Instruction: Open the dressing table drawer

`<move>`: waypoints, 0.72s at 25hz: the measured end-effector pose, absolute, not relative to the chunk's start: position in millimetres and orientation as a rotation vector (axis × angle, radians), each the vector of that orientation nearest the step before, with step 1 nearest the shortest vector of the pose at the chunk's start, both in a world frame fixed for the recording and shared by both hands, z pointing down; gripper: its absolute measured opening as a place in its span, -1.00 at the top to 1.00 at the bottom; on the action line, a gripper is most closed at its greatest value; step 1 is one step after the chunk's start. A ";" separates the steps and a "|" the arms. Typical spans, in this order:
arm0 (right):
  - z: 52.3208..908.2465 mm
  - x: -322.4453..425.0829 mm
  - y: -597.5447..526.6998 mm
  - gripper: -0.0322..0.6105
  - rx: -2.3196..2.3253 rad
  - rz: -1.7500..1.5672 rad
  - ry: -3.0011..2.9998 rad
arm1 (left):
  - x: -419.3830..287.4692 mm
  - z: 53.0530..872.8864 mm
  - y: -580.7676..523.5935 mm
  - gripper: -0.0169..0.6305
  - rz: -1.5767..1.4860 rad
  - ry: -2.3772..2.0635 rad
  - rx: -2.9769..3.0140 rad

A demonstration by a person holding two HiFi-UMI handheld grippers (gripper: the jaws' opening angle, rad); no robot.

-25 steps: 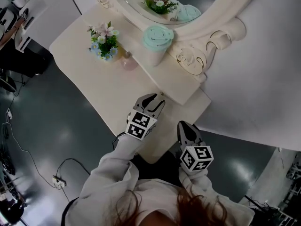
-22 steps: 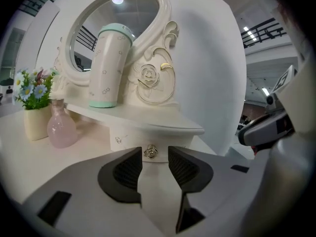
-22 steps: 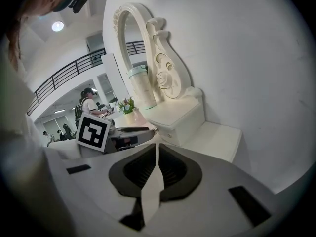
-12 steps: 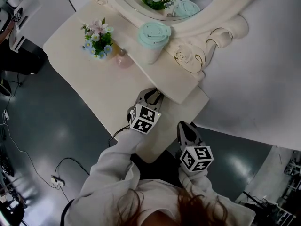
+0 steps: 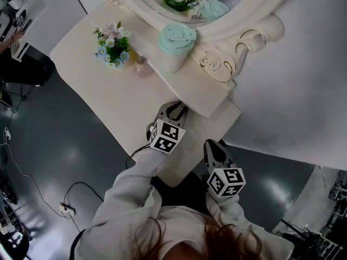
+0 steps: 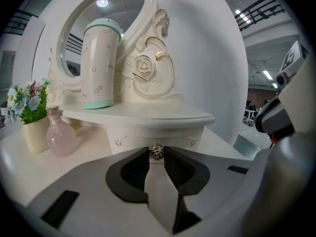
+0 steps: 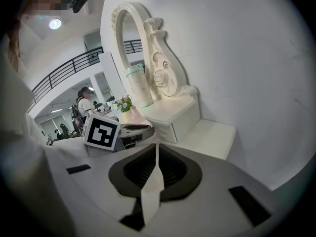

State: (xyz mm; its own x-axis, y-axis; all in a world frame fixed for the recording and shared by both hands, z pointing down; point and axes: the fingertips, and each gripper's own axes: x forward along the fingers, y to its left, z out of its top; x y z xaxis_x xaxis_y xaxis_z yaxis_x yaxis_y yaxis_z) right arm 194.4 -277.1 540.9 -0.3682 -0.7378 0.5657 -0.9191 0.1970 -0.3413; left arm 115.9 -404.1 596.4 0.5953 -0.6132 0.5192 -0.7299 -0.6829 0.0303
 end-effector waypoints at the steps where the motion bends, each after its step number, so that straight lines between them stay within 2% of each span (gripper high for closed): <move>1: 540.7 194.5 -277.0 0.77 1.575 0.935 -2.199 | 115.2 596.3 -403.5 0.62 0.707 -1.107 2.585; 18: 535.7 174.6 -268.5 0.77 1.575 0.923 -2.211 | 94.0 597.7 -382.6 0.62 0.730 -1.098 2.578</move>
